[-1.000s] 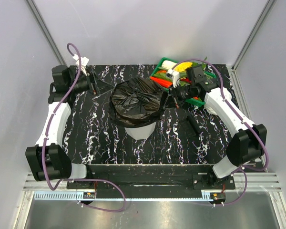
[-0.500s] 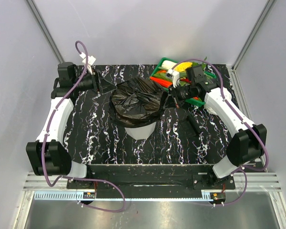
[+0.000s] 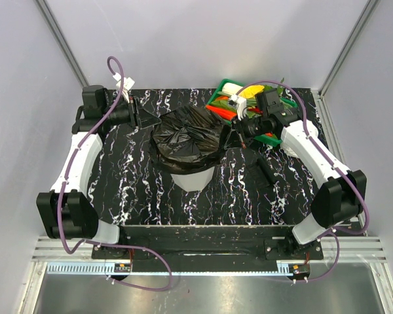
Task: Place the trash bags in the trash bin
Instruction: Place the trash bag in the trash bin.
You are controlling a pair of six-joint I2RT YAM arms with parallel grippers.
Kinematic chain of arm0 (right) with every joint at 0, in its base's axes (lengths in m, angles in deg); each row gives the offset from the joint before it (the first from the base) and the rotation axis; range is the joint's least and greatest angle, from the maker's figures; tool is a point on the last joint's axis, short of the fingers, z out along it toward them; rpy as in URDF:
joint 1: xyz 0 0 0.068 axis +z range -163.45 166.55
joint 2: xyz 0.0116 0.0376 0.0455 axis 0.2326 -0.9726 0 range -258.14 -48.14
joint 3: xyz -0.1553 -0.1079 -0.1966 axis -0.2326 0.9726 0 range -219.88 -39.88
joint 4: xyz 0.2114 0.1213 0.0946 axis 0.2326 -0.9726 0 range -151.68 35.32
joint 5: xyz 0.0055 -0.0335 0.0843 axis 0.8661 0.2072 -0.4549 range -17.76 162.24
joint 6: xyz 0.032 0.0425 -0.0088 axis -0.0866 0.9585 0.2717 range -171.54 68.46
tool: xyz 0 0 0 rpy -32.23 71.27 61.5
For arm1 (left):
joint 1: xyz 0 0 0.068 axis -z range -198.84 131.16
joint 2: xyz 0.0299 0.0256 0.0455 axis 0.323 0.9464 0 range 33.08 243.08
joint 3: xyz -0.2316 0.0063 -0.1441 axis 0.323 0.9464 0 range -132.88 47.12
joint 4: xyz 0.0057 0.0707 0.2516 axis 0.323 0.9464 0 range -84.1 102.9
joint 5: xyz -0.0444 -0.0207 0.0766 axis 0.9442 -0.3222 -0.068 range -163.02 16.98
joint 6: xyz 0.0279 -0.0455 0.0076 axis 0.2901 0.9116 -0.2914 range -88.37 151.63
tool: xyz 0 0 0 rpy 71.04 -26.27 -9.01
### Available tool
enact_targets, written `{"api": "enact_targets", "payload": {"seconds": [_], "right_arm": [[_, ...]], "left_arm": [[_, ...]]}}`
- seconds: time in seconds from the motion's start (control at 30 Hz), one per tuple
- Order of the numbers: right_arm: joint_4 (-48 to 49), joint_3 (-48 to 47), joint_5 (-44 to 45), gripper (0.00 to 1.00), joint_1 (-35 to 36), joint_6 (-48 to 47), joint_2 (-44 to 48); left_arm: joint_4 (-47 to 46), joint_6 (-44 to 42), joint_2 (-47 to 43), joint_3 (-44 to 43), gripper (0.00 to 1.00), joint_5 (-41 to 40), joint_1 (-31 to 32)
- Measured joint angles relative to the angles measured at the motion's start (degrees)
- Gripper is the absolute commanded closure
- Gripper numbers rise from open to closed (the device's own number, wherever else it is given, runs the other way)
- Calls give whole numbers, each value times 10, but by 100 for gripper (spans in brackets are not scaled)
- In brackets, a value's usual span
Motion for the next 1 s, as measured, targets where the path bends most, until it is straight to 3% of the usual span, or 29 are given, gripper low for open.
{"api": "enact_targets", "payload": {"seconds": [0.23,0.63,0.77,1.0], "right_arm": [[3,5,0,99,0,0,0],[4,13,-4,99,0,0,0],[4,16,-4,99,0,0,0],[5,24,-4,100,0,0,2]], "left_arm": [[2,-1,0,-3,64,3,0],[9,-5,1,-16,87,8,0],[13,-6,1,-17,100,10,0],[14,-14,1,-19,100,11,0]]}}
